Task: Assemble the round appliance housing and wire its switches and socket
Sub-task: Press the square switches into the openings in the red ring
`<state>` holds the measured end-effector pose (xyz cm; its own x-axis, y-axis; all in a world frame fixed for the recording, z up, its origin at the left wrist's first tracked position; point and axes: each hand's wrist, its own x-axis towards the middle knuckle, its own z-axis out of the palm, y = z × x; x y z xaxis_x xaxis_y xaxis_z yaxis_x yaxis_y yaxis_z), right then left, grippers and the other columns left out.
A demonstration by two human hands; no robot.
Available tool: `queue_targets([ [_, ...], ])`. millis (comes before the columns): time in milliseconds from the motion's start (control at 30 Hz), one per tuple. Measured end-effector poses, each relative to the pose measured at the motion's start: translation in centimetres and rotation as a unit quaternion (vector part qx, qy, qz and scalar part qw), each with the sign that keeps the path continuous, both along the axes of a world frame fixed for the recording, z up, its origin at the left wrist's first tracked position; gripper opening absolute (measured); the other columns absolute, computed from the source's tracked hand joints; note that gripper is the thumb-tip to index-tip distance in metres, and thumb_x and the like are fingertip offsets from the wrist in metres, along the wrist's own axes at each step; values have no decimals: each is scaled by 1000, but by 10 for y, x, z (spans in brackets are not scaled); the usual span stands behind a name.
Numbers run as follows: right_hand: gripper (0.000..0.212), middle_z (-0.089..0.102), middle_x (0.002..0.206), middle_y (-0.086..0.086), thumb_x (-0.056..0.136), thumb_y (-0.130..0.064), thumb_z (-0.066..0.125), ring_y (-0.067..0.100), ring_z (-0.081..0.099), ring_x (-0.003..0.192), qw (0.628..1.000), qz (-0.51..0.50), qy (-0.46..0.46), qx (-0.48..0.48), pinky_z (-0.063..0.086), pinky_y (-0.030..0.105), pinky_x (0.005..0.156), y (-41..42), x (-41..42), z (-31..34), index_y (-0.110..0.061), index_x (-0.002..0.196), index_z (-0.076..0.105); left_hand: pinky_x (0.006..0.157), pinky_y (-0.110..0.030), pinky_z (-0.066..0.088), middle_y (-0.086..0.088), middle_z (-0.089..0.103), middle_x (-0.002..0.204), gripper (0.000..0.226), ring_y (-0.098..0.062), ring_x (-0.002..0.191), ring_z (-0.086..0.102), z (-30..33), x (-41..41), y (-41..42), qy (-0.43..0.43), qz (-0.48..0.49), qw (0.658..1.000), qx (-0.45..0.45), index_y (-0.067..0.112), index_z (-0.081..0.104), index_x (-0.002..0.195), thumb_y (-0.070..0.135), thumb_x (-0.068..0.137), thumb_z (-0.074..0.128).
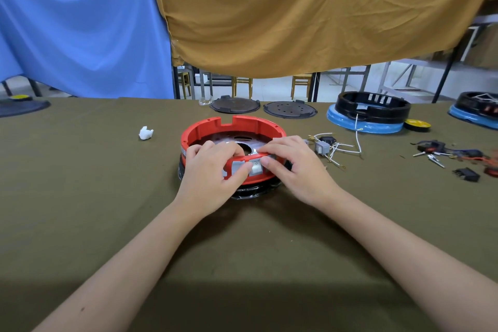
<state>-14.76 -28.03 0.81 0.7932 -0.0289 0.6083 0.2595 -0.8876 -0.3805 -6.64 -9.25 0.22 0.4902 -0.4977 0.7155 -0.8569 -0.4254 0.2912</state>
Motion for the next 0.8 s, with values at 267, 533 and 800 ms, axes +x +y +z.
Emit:
queue_targets([
  [267, 26, 62, 118, -12, 101, -20, 50, 4, 48, 115, 981, -99, -64, 152, 35, 14, 94, -27, 6, 0, -21, 122, 65, 91, -33, 31, 21, 53, 84, 21, -5, 84, 45, 2, 7, 9, -9, -19, 999, 32, 29, 60, 100, 38, 94, 41],
  [533, 33, 62, 122, 8, 94, -12, 55, 28, 48, 119, 936, -297, 43, 183, 41, 36, 98, -79, 13, -8, -16, 126, 61, 76, -35, 35, 10, 66, 88, 25, -16, 80, 49, 3, 1, 2, -71, 53, 994, 57, 21, 68, 102, 34, 96, 49],
  [800, 47, 48, 140, 11, 95, -14, 51, 32, 36, 127, 946, -287, 118, 94, 33, 38, 106, -80, 19, -17, -22, 141, 50, 83, -31, 28, 19, 53, 87, 28, -11, 86, 47, 3, 1, 8, -41, 39, 998, 34, 24, 64, 100, 33, 87, 41],
])
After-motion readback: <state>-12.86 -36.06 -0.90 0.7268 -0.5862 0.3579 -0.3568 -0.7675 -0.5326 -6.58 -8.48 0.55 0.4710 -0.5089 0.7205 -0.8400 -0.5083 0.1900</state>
